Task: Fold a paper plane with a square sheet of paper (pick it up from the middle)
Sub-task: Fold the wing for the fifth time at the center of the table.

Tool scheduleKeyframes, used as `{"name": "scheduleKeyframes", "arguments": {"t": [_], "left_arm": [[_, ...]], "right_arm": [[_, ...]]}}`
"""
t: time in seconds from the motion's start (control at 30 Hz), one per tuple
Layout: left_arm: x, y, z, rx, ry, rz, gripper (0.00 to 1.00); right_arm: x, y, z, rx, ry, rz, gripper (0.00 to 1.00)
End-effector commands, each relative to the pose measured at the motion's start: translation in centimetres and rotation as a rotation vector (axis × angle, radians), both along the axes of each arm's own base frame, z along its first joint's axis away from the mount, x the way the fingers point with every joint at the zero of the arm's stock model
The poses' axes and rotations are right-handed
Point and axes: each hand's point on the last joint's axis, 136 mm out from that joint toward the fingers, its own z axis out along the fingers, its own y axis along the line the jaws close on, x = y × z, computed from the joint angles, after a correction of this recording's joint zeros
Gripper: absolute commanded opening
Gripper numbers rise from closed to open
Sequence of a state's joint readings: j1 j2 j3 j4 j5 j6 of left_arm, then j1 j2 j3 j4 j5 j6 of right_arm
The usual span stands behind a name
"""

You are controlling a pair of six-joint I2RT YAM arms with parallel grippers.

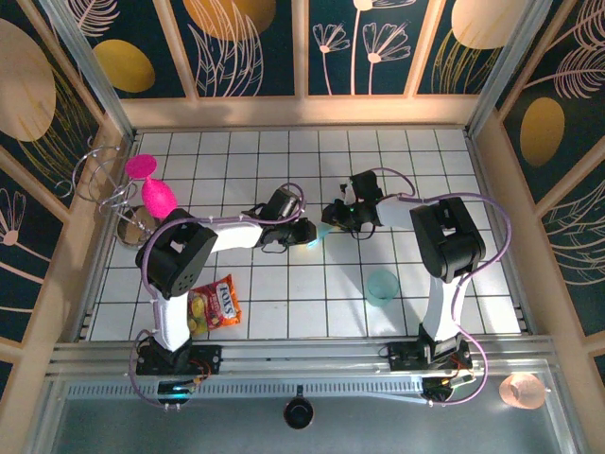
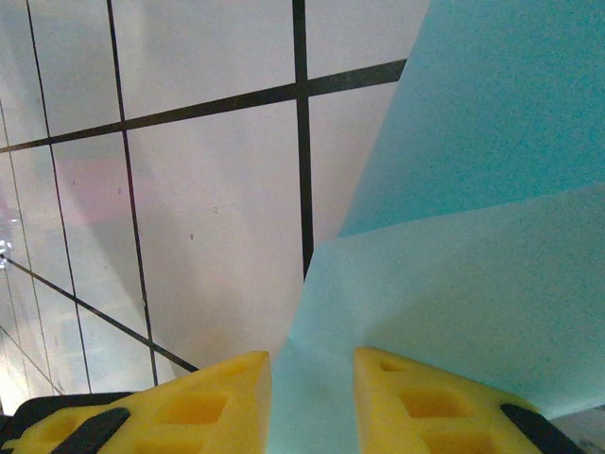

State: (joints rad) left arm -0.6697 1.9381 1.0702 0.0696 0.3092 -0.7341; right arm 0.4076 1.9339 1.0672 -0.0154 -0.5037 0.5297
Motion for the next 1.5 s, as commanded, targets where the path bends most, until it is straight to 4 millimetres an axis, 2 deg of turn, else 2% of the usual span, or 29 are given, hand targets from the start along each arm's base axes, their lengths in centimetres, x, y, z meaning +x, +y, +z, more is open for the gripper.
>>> {"name": "scheduleKeyframes", "arguments": {"t": [0.0, 0.4, 0.63, 0.77, 0.93, 1.07, 1.27, 1.47], "left_arm": [[0.0, 0.1, 1.1, -0.005, -0.011, -0.012, 0.17], [-1.8, 0.6, -1.7, 0.009, 0.071, -0.034, 0.12], [-2.0, 0.9, -2.4, 0.027, 0.085, -0.030, 0.11], [-1.5, 1.1, -1.4, 0.047, 0.061, -0.023, 0.17], [0.4, 2.0, 2.5, 0.091, -0.056, 0.021, 0.24], [0.6, 0.4, 4.6, -0.005, -0.087, 0.005, 0.19], [-0.1, -2.3, 3.9, -0.059, -0.057, -0.039, 0.11], [0.4, -2.7, 2.5, -0.043, -0.037, -0.033, 0.08]], "right_arm": [[-0.2, 0.2, -0.3, -0.005, 0.018, 0.020, 0.29], [-0.4, -0.1, -1.0, -0.021, 0.036, 0.014, 0.29], [-0.5, -0.3, -1.5, -0.032, 0.050, 0.008, 0.29], [-0.5, -0.3, -1.6, -0.039, 0.052, 0.006, 0.29], [-0.5, -0.4, -1.6, -0.043, 0.054, 0.004, 0.28], [-0.4, -0.5, -1.7, -0.044, 0.060, -0.003, 0.26], [-0.5, -0.8, -2.6, -0.070, 0.096, -0.017, 0.23], [-0.4, -1.1, -3.0, -0.090, 0.116, -0.024, 0.21]]}}
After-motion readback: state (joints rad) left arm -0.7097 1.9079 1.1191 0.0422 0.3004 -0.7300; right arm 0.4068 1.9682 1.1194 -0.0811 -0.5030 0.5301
